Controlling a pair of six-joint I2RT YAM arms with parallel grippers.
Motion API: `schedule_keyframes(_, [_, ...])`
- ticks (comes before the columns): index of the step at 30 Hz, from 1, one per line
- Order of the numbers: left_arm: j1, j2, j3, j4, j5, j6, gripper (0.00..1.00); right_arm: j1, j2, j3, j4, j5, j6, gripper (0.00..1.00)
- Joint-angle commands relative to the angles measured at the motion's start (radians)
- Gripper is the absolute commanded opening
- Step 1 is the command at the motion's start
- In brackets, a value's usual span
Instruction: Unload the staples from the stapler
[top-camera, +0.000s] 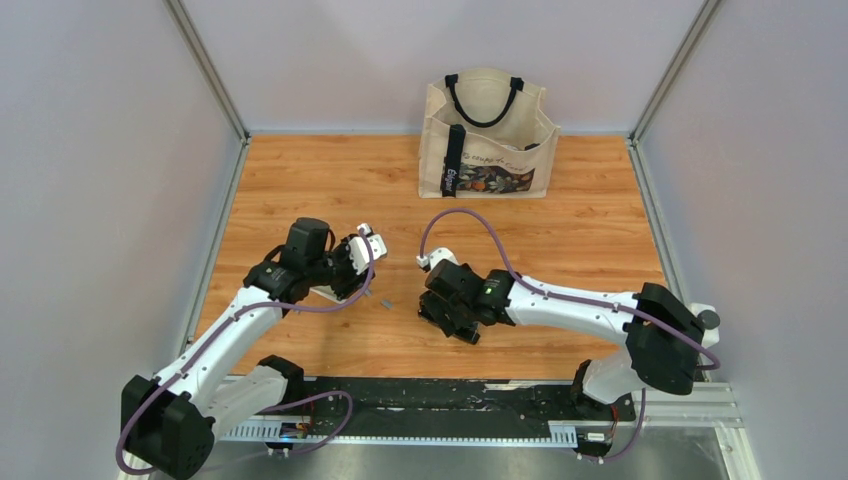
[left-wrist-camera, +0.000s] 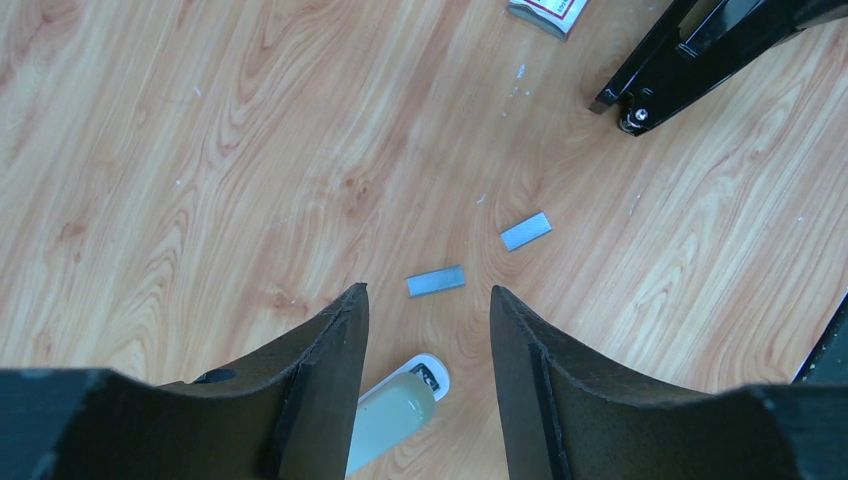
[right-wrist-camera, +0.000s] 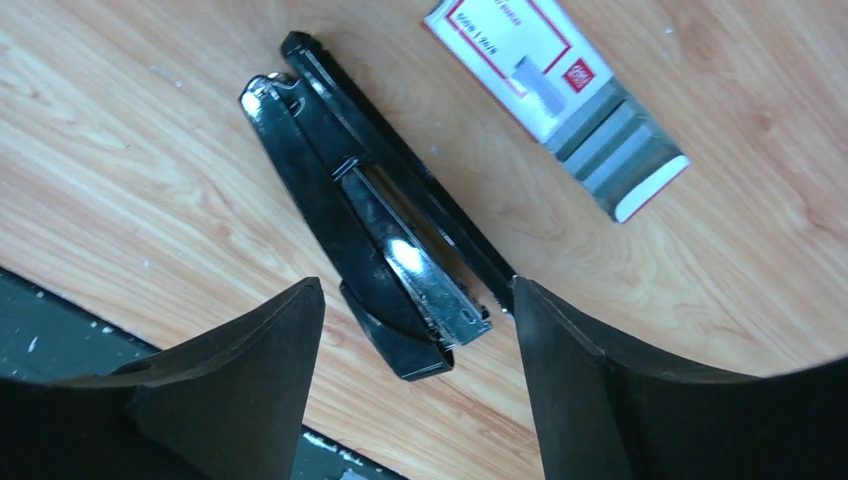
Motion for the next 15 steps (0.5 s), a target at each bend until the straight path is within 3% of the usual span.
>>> schedule_keyframes(1, [0.006,-0.005,0.035,-0.007,0.026,-0.022,0.57,0.006,0.025,0.015,-0.01,0.116,0.011,0.75])
schedule_keyframes(8, [0.008,-0.013,0.023,-0.009,0.02,-0.019,0.56,0.001,0.099,0.026,0.033,0.113,-0.035,0.7])
schedule_keyframes(15, [0.008,-0.027,-0.004,-0.001,0.008,-0.009,0.56,-0.031,0.079,0.006,0.099,0.028,-0.074,0.34])
